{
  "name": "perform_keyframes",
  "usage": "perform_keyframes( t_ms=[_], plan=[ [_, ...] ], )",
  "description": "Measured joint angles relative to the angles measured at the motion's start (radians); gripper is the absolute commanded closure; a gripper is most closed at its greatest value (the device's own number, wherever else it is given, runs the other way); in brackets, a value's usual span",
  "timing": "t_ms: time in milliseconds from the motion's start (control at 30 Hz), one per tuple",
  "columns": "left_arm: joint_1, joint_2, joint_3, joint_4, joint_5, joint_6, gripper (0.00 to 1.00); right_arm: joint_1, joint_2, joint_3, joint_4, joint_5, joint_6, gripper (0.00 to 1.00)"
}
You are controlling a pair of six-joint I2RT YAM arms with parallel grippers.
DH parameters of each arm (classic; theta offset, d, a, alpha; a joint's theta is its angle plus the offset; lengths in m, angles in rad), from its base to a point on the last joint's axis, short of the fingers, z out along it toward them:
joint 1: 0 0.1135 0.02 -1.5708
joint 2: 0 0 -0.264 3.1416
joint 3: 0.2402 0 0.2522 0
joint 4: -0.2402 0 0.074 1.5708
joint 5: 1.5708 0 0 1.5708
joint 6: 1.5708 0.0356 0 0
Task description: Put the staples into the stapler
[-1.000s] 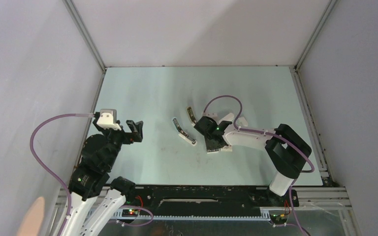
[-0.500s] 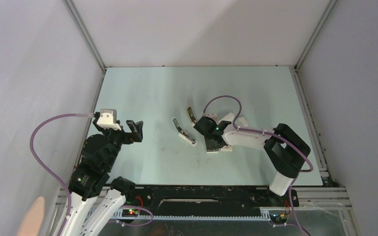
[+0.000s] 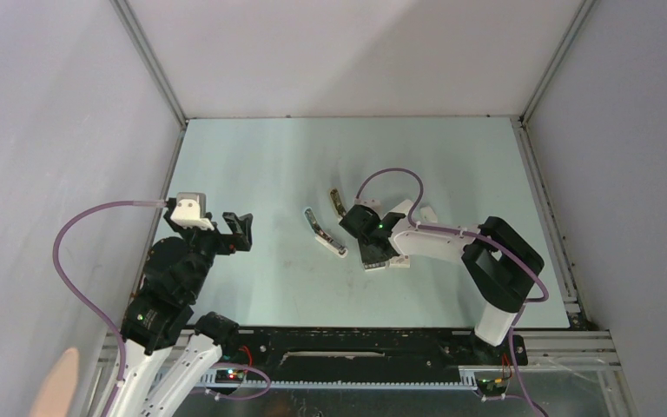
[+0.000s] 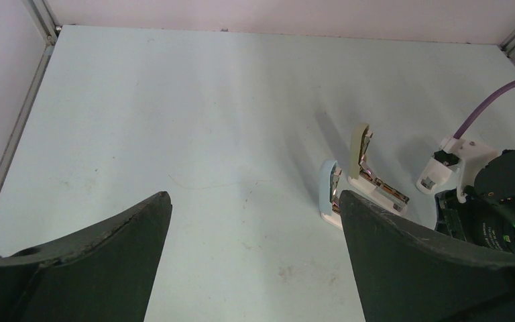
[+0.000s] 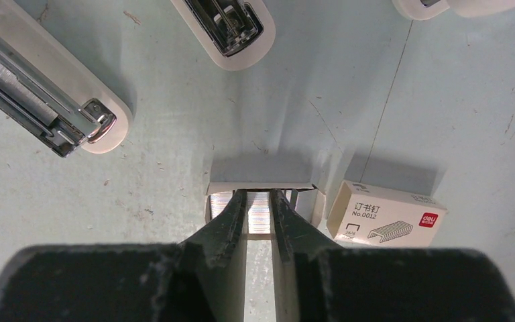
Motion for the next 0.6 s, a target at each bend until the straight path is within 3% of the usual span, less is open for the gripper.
perform_keyframes(
  t_ms=[233, 600],
  plan=[
    [0.000, 0.000, 0.000, 0.000, 0.000, 0.000, 0.02, 0.001, -0.004, 0.000, -0.001, 0.000, -0.006, 0.88],
    [0.000, 0.000, 0.000, 0.000, 0.000, 0.000, 0.02, 0.003, -0.006, 0.000, -0.002, -0.021, -0.023, 0.73]
  ],
)
